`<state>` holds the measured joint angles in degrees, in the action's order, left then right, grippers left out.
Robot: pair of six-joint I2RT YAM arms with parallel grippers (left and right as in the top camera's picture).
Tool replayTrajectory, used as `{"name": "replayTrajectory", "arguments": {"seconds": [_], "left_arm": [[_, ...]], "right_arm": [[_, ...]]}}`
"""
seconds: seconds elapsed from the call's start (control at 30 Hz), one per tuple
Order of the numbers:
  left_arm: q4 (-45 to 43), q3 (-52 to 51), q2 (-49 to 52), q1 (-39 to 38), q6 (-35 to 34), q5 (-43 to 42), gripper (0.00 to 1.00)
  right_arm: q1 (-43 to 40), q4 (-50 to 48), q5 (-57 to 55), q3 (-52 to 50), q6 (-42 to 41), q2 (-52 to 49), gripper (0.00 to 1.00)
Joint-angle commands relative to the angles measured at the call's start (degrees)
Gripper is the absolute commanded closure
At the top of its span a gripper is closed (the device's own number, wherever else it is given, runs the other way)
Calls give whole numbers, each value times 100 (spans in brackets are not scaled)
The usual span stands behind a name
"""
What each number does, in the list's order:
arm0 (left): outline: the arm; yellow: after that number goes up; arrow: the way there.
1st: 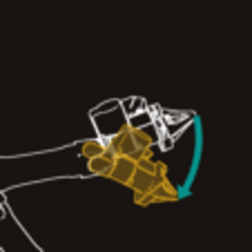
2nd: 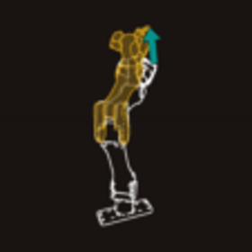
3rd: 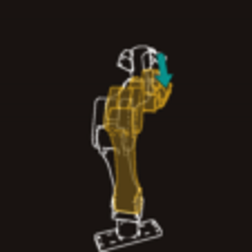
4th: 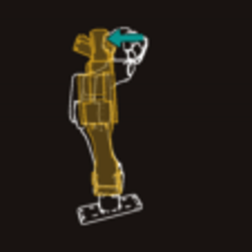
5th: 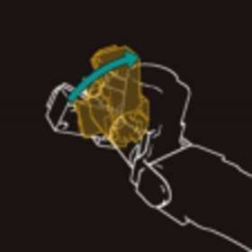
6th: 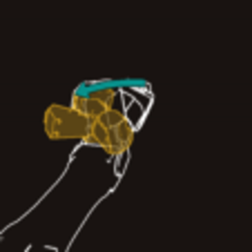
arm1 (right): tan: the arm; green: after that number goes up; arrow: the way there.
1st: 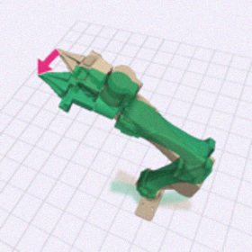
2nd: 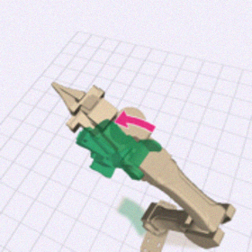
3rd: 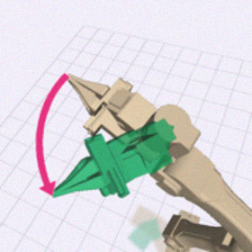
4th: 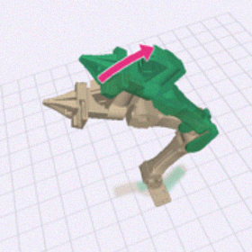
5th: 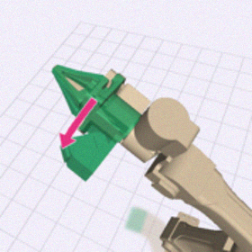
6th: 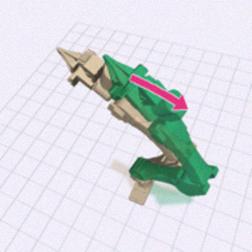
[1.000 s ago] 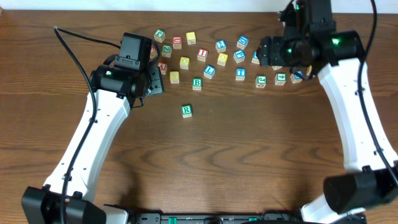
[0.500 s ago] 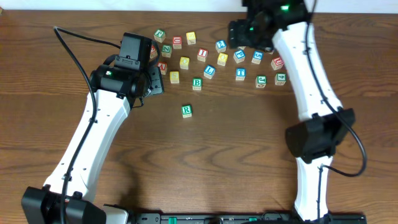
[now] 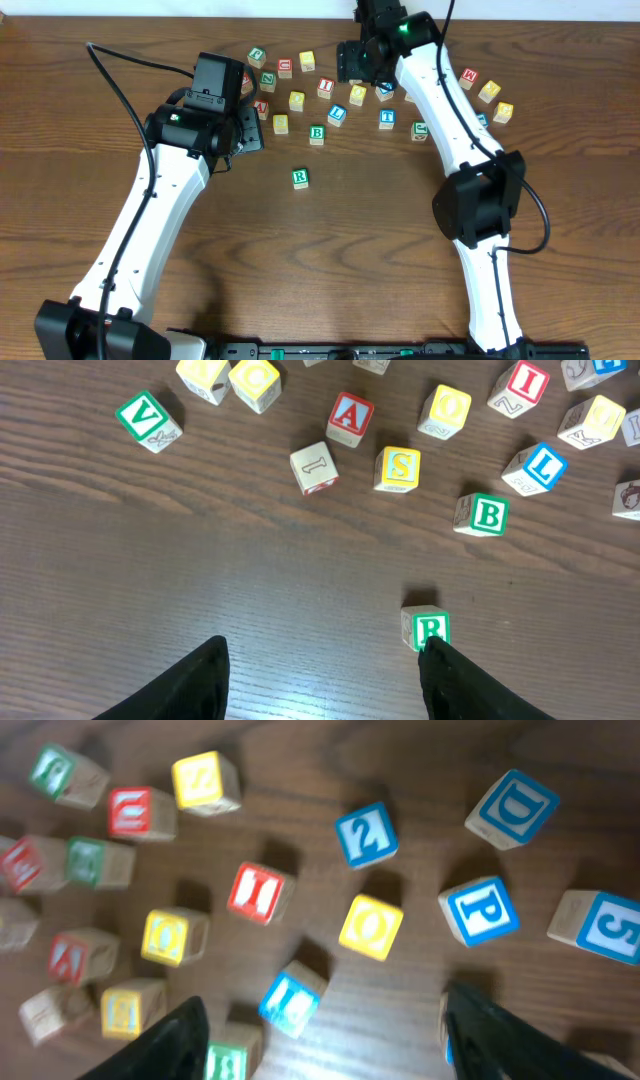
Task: Spell out ROBOT
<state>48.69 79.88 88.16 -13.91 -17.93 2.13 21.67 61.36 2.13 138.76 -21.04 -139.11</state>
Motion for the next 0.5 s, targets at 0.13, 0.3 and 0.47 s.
{"name": "replayTrajectory", "arguments": {"seconds": [0.13, 0.3, 0.47], "left_arm": [[13, 109, -39, 24, 68, 114, 40], [13, 103, -39, 24, 70, 116, 40], [15, 103, -39, 24, 68, 114, 40]], "right_arm": [[9, -334, -562, 118, -595, -675, 39], [4, -402, -566, 118, -710, -966, 43], [2, -461, -564, 118, -837, -1200, 46]]}}
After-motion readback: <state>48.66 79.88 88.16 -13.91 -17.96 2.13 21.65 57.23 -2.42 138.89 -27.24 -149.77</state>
